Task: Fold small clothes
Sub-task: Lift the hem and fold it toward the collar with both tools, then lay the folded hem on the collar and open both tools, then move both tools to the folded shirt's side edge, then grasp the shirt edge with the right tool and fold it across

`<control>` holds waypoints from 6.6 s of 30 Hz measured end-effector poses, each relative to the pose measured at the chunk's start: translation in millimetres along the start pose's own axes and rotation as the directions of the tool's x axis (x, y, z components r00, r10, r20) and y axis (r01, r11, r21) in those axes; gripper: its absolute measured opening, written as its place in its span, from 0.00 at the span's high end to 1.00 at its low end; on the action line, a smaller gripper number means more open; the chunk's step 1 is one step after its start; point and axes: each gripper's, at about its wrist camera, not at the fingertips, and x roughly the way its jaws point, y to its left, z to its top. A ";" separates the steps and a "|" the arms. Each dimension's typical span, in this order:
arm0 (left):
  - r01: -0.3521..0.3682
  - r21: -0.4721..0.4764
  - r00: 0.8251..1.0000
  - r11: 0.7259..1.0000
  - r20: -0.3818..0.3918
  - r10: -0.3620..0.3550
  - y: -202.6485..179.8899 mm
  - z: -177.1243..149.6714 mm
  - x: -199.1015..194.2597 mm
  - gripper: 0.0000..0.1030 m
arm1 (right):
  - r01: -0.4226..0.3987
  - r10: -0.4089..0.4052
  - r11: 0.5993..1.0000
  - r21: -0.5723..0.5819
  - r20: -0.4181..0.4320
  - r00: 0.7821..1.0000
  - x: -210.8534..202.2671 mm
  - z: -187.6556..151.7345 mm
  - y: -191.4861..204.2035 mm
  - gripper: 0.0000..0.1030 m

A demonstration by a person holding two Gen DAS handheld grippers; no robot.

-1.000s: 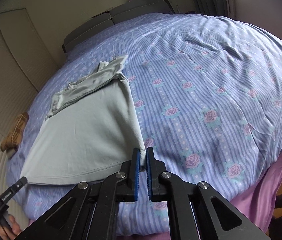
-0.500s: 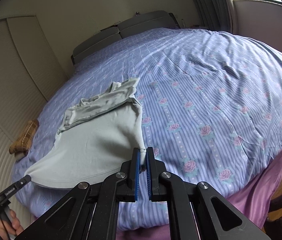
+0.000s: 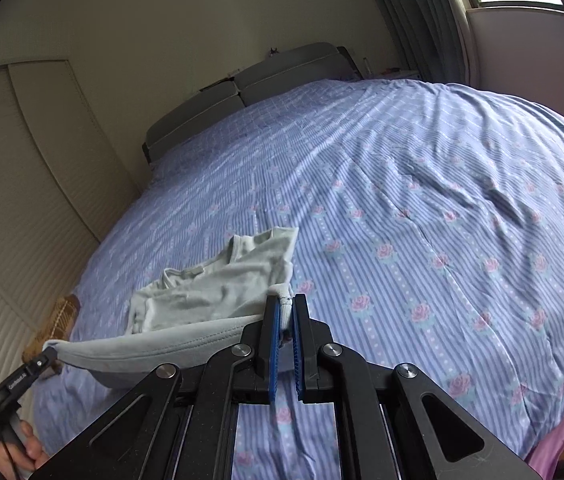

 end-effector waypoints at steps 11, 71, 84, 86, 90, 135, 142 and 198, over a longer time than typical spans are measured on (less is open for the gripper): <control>-0.014 -0.026 0.998 1.000 -0.055 0.013 -3.8 54.7 117.3 0.91 | 0.031 -0.028 0.998 0.055 -0.059 0.998 112.2 54.4 10.2 0.94; 0.003 0.288 0.974 0.958 -0.218 0.063 -51.3 41.0 230.5 0.62 | 0.151 -0.252 0.860 -0.487 -0.149 0.956 251.6 12.9 99.5 0.42; -0.014 0.213 0.973 0.977 -0.221 0.062 -28.5 58.9 240.1 0.62 | 0.176 -0.234 0.909 -0.378 -0.115 0.965 251.8 54.7 88.0 0.42; -0.021 0.207 0.974 0.978 -0.215 0.067 -25.0 58.0 237.8 0.62 | 0.163 -0.222 0.914 -0.372 -0.122 0.967 244.4 51.6 83.4 0.42; -0.039 0.190 0.970 0.981 -0.229 0.083 -12.1 51.6 241.5 0.56 | 0.164 -0.235 0.904 -0.394 -0.139 0.962 242.5 41.0 70.8 0.42; -0.092 0.237 0.975 0.967 -0.174 0.136 9.0 -47.9 125.2 0.55 | 0.240 -0.316 0.912 -0.333 -0.197 0.928 134.1 -30.7 -3.4 0.39; -0.109 0.257 0.974 0.960 -0.167 0.155 5.9 -53.1 116.6 0.55 | 0.278 -0.362 0.898 -0.342 -0.212 0.908 120.7 -40.4 -14.9 0.39; 0.005 0.181 0.991 0.984 -0.136 0.020 -100.3 13.1 164.1 0.55 | -0.164 0.138 0.986 -0.032 -0.398 0.907 249.5 49.5 -9.5 0.85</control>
